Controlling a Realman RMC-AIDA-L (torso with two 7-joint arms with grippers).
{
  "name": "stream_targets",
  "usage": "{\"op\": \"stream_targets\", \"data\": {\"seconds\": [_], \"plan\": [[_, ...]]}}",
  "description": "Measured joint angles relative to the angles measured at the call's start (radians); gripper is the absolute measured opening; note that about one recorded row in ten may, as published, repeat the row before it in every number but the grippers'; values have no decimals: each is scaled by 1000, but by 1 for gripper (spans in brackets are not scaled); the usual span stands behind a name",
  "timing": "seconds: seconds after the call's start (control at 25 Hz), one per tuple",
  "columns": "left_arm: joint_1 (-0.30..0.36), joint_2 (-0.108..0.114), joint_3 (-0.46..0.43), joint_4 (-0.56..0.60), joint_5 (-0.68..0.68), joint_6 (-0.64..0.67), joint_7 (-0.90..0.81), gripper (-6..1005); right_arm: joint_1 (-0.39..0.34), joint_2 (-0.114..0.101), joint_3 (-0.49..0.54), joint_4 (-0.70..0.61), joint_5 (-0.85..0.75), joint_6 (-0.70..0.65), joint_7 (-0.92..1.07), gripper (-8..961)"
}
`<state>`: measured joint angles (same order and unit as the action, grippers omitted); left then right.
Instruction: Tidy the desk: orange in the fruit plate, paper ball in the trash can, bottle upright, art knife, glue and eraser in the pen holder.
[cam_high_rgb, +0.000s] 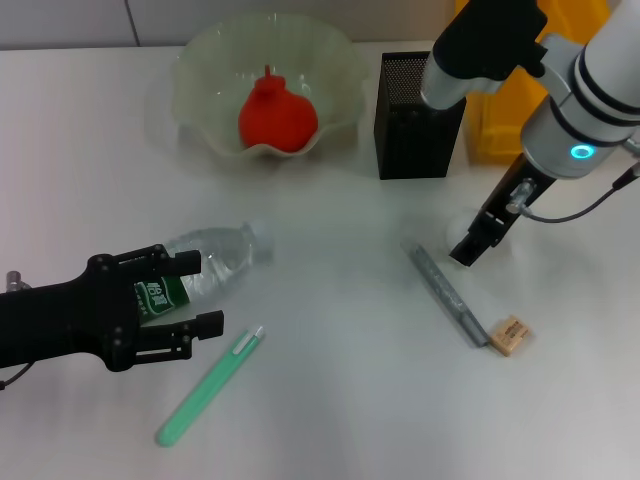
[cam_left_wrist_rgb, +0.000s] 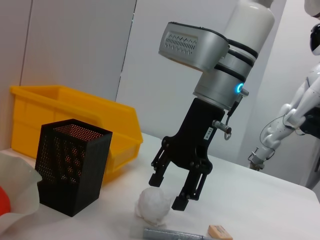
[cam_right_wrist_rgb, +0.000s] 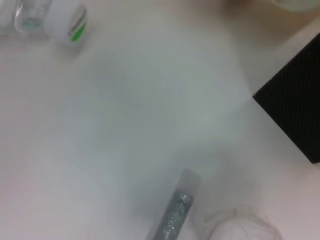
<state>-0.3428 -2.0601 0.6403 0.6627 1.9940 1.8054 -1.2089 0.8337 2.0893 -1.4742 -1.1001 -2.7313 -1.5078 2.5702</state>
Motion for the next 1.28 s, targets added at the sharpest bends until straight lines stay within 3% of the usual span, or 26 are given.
{"op": "stream_targets", "data": {"seconds": [0.8,1.04,1.28], "plan": [[4,-2,6,-15,0,3,7,795,5,-1,-43,53,2,72,6,611],[5,-1,4,-16,0,3,11,794,-22,-6,-24,-76,-4,-12,10,557],[3,-1,4,-17,1,0,12,794,-42,-6,75,-288,-45,-171,10,555]]}}
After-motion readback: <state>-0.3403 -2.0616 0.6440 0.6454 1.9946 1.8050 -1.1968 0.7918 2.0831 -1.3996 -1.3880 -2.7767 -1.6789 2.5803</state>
